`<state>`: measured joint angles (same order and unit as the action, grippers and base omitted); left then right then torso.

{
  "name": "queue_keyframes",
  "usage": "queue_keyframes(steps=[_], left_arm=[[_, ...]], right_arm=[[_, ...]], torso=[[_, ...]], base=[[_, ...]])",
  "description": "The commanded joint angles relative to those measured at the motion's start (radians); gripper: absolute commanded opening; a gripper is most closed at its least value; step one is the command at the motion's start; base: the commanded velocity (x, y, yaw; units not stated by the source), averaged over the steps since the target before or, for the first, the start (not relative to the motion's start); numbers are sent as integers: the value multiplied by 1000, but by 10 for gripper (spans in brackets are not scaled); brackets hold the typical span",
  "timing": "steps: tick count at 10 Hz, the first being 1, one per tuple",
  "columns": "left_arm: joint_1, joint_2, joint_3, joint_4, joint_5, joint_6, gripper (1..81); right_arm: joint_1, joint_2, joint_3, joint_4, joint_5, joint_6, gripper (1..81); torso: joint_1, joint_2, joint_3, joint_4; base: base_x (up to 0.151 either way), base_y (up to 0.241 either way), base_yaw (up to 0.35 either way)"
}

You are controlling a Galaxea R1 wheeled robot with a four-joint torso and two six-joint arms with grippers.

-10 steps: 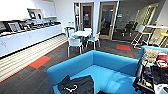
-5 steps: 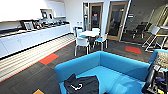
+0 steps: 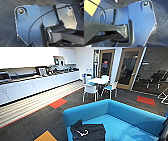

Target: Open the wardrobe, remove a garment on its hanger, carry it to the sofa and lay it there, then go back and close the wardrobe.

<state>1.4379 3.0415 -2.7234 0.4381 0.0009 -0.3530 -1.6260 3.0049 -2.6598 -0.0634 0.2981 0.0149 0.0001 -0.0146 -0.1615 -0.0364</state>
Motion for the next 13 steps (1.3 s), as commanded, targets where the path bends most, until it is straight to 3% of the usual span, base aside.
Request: queue_keyframes(steps=[1, 13], left_arm=[[-38, 1, 4, 8, 54, 3, 811], [-33, 10, 4, 25, 56, 20, 811]], right_arm=[[22, 2, -1, -4, -54, 0, 811], [25, 5, -14, -4, -56, 1, 811]], torso=[[0, 0, 0, 0], [0, 0, 0, 0]], base=[[0, 0, 276], [0, 0, 276]])
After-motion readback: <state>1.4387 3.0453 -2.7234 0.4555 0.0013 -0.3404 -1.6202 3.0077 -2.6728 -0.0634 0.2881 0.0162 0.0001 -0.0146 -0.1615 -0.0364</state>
